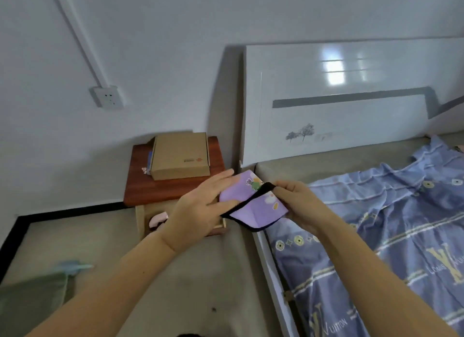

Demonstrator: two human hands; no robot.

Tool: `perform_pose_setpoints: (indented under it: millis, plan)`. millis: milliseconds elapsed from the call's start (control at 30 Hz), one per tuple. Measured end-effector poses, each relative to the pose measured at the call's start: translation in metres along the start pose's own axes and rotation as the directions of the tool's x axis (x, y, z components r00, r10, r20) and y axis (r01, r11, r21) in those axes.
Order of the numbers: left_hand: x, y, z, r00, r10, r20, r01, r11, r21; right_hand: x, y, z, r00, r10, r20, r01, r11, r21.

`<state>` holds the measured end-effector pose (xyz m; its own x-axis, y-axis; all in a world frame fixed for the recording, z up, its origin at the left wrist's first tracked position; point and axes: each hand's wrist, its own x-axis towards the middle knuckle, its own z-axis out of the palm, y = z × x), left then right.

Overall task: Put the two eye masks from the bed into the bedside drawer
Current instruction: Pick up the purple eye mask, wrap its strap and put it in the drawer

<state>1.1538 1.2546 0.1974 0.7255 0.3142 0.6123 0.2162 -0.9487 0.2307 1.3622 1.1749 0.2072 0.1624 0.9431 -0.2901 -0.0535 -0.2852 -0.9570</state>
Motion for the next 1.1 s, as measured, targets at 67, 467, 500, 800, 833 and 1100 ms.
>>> perform_pose_setpoints:
  millis: [67,467,500,800,833,1100]
  plan:
    - [-0.019,-0.020,-0.002,0.984,-0.178,0.012,0.178,0.984,0.002,0.019,0.008,0.011,0.987,0.058,0.152,-0.067,0.996,0.055]
    - [-0.163,-0.201,0.089,0.613,-0.591,0.524,0.764,0.612,-0.204,0.193,0.182,0.123,0.875,0.480,0.056,-0.448,0.849,-0.279]
    - [-0.172,-0.218,0.104,0.509,-0.631,0.585,0.847,0.488,-0.211,0.209,0.200,0.130,0.868,0.496,0.015,-0.471,0.834,-0.288]
    - [-0.224,-0.317,0.257,-0.049,-0.796,0.604,0.947,-0.228,-0.224,0.351,0.344,0.157,0.863,0.443,-0.244,-0.503,0.798,-0.331]
    - [-0.226,-0.324,0.273,-0.047,-0.831,0.554,0.960,-0.191,-0.205,0.365,0.356,0.157,0.870,0.412,-0.269,-0.489,0.787,-0.376]
    - [-0.247,-0.322,0.279,-0.204,-0.824,0.528,0.861,-0.408,-0.305,0.375,0.364,0.148,0.857,0.377,-0.350,-0.513,0.679,-0.525]
